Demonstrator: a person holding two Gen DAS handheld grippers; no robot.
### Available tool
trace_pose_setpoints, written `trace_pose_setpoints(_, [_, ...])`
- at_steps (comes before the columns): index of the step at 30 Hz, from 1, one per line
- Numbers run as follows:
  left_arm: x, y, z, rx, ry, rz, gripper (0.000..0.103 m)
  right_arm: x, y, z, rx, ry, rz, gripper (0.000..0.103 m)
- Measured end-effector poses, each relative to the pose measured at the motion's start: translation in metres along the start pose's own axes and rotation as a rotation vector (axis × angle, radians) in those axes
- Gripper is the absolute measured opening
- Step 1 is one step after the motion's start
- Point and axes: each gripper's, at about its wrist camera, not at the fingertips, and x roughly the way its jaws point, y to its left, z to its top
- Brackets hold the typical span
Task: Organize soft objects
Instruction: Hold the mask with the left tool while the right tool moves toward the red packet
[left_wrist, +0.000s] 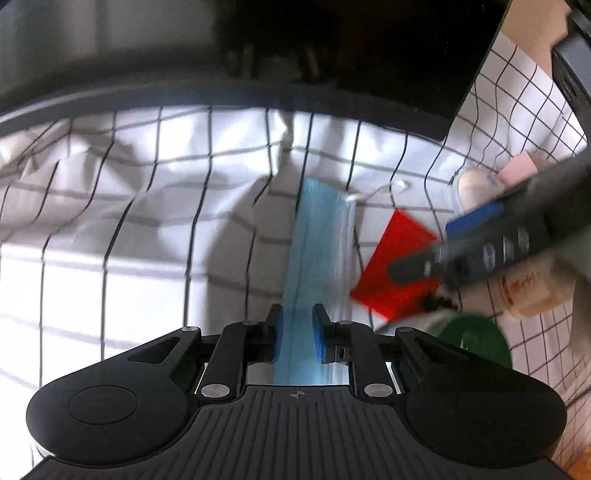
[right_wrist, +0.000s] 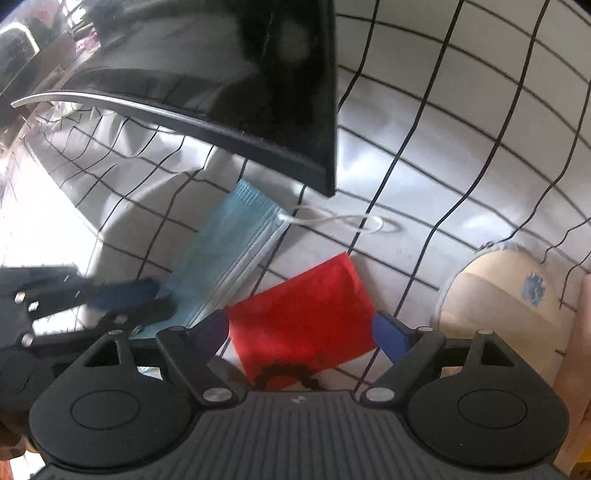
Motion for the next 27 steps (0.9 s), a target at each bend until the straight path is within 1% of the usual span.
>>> trace_pose_setpoints(1, [0.000,0.001,-0.004,-0.007,0.002,-0.006,0.019,0.001,-0.001,0.002,0.016,0.006,0.008,0.086])
trace_pose_setpoints(2, [0.000,0.002,-0.007,-0.010,0.002,-0.014,0.019,0.002,-0.011,0.000,0.029,0.014,0.020,0.086])
trace_pose_setpoints(3, [0.000,0.002,-0.010,-0.015,0.002,-0.021,0.019,0.010,-0.013,0.003,0.040,0.023,0.030,0.086])
trace_pose_setpoints(5, [0.000,0.002,-0.011,-0.024,-0.001,-0.024,0.017,0.021,-0.007,0.012,0.035,0.041,0.031,0.086])
trace_pose_setpoints(6, [0.000,0.002,-0.011,-0.028,-0.002,-0.026,0.017,0.027,0.000,0.013,0.019,0.047,0.018,0.088])
trace_pose_setpoints(7, [-0.001,0.002,-0.012,-0.031,-0.003,-0.028,0.017,0.031,0.006,0.014,-0.012,0.042,-0.020,0.090])
trace_pose_setpoints(9, [-0.001,0.002,-0.012,-0.031,-0.001,-0.032,0.017,0.037,0.015,0.015,-0.069,0.048,-0.077,0.091])
trace_pose_setpoints(12, [-0.002,0.004,-0.012,-0.032,-0.001,-0.037,0.017,0.043,0.019,0.015,-0.130,0.070,-0.126,0.093])
trace_pose_setpoints(13, [-0.002,0.004,-0.010,-0.033,-0.006,-0.033,0.017,0.044,0.017,0.014,-0.138,0.080,-0.137,0.093])
trace_pose_setpoints(15, [-0.002,0.005,-0.005,-0.036,-0.018,-0.025,0.017,0.043,0.010,0.011,-0.135,0.072,-0.140,0.093])
trace_pose_setpoints(17, [-0.001,0.003,0.003,-0.029,-0.026,-0.019,0.017,0.041,0.000,0.010,-0.099,0.072,-0.139,0.093])
trace_pose_setpoints(20, [0.008,-0.005,0.017,0.006,-0.013,0.010,0.017,0.035,-0.017,0.013,-0.014,0.064,-0.089,0.093])
trace_pose_setpoints(22, [0.013,-0.010,0.024,0.032,-0.002,0.042,0.018,0.028,-0.032,0.014,0.062,0.067,-0.030,0.093])
trace_pose_setpoints(24, [0.020,-0.017,0.030,0.069,0.017,0.064,0.018,0.018,-0.044,0.013,0.125,0.048,0.032,0.092])
trace_pose_setpoints(25, [0.023,-0.021,0.033,0.088,0.032,0.068,0.019,0.012,-0.048,0.013,0.134,0.035,0.052,0.092])
trace_pose_setpoints(27, [0.028,-0.031,0.037,0.139,0.058,0.078,0.025,0.000,-0.054,0.010,0.145,0.005,0.071,0.092])
